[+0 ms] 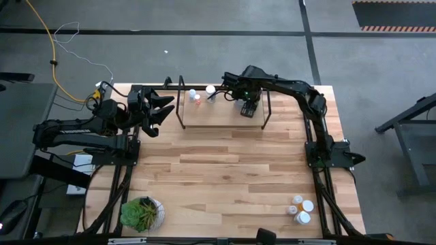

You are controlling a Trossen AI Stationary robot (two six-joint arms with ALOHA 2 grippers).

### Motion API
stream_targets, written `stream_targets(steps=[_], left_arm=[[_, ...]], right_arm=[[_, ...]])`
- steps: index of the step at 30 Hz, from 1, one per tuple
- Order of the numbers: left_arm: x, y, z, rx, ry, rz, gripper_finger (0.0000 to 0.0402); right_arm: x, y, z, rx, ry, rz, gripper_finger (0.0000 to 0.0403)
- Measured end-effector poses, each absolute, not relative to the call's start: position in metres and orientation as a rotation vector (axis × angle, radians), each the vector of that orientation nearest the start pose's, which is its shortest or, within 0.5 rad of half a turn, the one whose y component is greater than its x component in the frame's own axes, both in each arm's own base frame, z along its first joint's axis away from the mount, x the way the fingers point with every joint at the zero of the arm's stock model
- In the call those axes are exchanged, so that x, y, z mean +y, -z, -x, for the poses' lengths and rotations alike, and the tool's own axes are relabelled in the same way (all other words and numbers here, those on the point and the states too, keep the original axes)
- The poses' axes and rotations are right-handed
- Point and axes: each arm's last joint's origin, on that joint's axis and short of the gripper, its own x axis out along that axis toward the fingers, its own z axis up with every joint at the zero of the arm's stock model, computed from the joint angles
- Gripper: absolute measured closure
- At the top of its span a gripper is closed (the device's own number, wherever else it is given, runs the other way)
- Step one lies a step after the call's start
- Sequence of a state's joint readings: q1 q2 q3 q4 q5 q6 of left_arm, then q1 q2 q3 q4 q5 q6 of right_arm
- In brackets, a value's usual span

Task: Pick and place medicine bottles onto shelf by color
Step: Put the green pill bottle on the shelf, then put the transparent pill bottle on the shelf

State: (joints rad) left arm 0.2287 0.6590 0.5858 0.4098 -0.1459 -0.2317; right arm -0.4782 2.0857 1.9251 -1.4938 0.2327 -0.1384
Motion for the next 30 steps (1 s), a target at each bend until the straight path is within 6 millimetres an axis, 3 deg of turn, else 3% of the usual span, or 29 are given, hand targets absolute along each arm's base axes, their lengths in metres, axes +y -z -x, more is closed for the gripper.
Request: stream_targets(steps=[3,8,11,19,25,30], left_arm=[[0.038,-0.339,-0.146,-0.382,-0.33,0.213,0.0222],[0.038,-0.34,-0.146,-0.387,-0.329,0.212,0.0222],[0.038,-0.34,-0.146,-0.387,-0.333,0.213,0.0222],[0.038,-0.34,-0.146,-0.387,-0.334,0.213,0.0222],[0.038,-0.34,-0.146,-0.388,-0.337,0.214,0.0222],[0.038,-0.34,-0.146,-0.387,-0.336,0.214,0.0222]], right_arm=[[-0.187,-0.258,-0.346,1.702,0.422,-0.101,0.0226],[-0.187,-0.256,-0.346,1.706,0.421,-0.102,0.0136],[-0.187,-0.257,-0.346,1.713,0.419,-0.104,0.0106],[-0.186,-0.272,-0.345,1.706,0.41,-0.094,0.0096],[-0.188,-0.305,-0.35,1.577,0.443,-0.09,0.0095],[-0.18,-0.335,-0.354,1.424,0.375,-0.187,0.0095]])
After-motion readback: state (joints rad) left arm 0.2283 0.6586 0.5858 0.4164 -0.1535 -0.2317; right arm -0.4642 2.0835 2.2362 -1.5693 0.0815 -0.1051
